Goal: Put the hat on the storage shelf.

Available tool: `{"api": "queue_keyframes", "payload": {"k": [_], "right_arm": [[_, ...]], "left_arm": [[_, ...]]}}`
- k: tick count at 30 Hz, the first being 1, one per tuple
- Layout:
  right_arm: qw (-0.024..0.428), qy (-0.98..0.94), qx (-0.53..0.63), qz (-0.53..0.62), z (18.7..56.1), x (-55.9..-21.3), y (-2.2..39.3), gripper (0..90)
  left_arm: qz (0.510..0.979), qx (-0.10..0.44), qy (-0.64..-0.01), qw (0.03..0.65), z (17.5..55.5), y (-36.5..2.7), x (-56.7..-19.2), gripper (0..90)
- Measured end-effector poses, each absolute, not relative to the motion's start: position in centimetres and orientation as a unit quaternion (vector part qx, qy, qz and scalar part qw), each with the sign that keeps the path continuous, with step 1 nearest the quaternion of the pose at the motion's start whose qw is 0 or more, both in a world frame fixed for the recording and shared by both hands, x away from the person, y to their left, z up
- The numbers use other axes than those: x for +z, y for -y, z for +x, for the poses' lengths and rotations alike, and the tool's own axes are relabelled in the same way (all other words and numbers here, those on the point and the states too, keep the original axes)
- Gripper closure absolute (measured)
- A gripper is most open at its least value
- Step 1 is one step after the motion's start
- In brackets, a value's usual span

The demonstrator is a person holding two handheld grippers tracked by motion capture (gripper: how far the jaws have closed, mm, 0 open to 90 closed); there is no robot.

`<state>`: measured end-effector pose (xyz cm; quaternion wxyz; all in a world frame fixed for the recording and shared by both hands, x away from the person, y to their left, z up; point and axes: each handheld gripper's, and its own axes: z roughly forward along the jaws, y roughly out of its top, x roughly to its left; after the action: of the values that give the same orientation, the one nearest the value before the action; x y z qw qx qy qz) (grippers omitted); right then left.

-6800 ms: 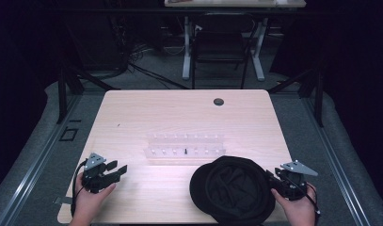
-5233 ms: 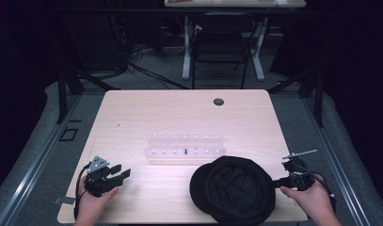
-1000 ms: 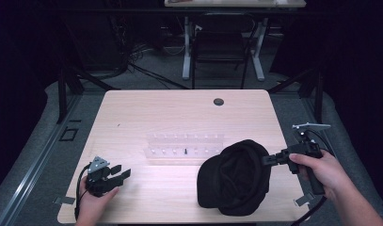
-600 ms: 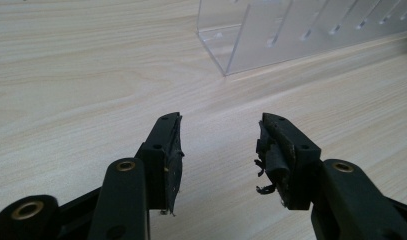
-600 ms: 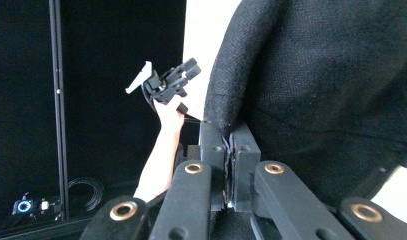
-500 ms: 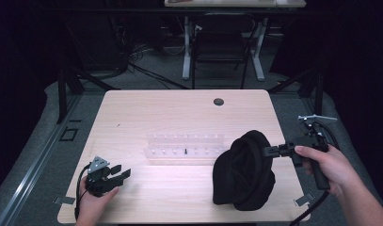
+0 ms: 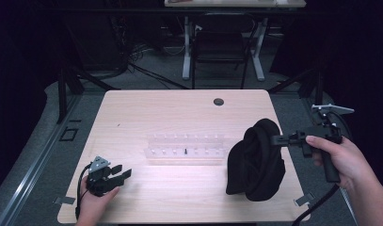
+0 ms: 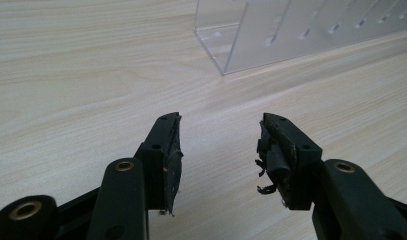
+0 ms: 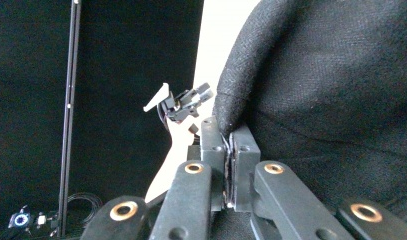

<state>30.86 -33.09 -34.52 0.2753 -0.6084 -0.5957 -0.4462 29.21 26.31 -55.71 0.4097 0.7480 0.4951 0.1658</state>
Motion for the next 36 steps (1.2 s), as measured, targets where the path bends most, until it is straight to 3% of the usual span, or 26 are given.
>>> {"api": "queue_keyframes", "payload": {"k": [36], "right_arm": [[0.26,0.611,-0.485,-0.569,35.4,-29.5,28.0,88.0]], "left_arm": [[0.754,0.167,-0.482,0.414,29.0,-25.7,-55.5,50.8]]}}
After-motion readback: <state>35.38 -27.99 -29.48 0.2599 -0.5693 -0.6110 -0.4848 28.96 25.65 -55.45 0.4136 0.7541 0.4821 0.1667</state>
